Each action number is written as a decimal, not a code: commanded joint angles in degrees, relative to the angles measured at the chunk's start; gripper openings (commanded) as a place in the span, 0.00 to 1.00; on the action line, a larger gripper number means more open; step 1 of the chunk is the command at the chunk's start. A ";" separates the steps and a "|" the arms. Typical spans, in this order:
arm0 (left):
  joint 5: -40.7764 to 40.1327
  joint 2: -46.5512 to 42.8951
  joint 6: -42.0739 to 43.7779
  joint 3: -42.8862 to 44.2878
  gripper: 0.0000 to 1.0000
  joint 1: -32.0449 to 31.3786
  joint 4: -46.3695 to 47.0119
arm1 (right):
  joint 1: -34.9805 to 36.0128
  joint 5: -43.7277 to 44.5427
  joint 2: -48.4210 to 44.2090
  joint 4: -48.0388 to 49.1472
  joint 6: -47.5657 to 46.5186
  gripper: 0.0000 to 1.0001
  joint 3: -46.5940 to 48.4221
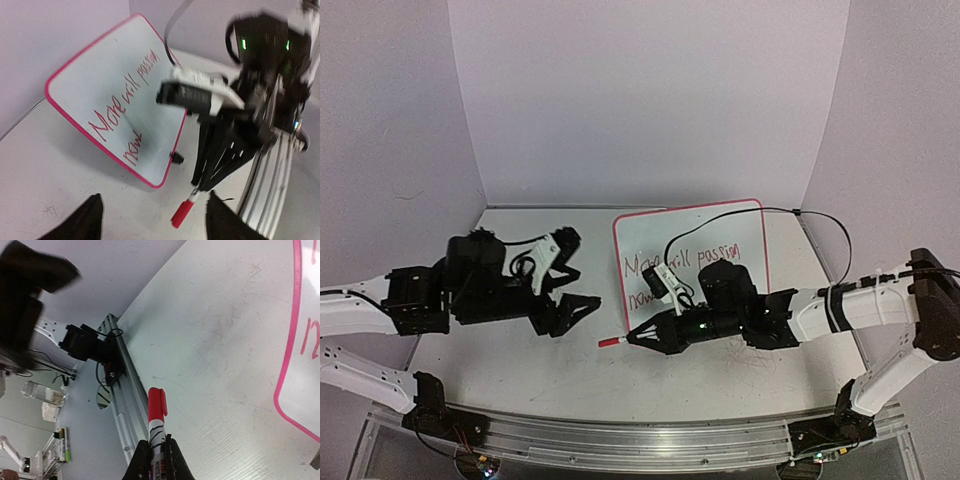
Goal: Write a sentence on the whiteboard
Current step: Insert the whiteboard marker without the cap into the pen cap, then put down the whiteboard marker at the center of the board, then reset both arms
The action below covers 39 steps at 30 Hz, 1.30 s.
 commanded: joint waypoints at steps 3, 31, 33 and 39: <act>-9.59 -11.40 -17.56 -1.37 0.79 0.04 3.48 | 4.10 13.54 7.07 2.27 -10.37 0.00 2.07; -20.27 -9.00 -22.45 9.19 0.89 0.06 1.05 | 4.43 59.02 -31.22 -35.44 -11.68 0.93 10.27; -22.81 -8.29 -20.71 11.80 0.90 0.05 1.05 | 4.42 63.90 -34.73 -36.89 -13.30 0.97 13.48; -27.09 -5.29 -15.22 17.36 0.97 0.12 1.08 | 4.46 73.34 -38.82 -37.15 -18.91 0.98 18.82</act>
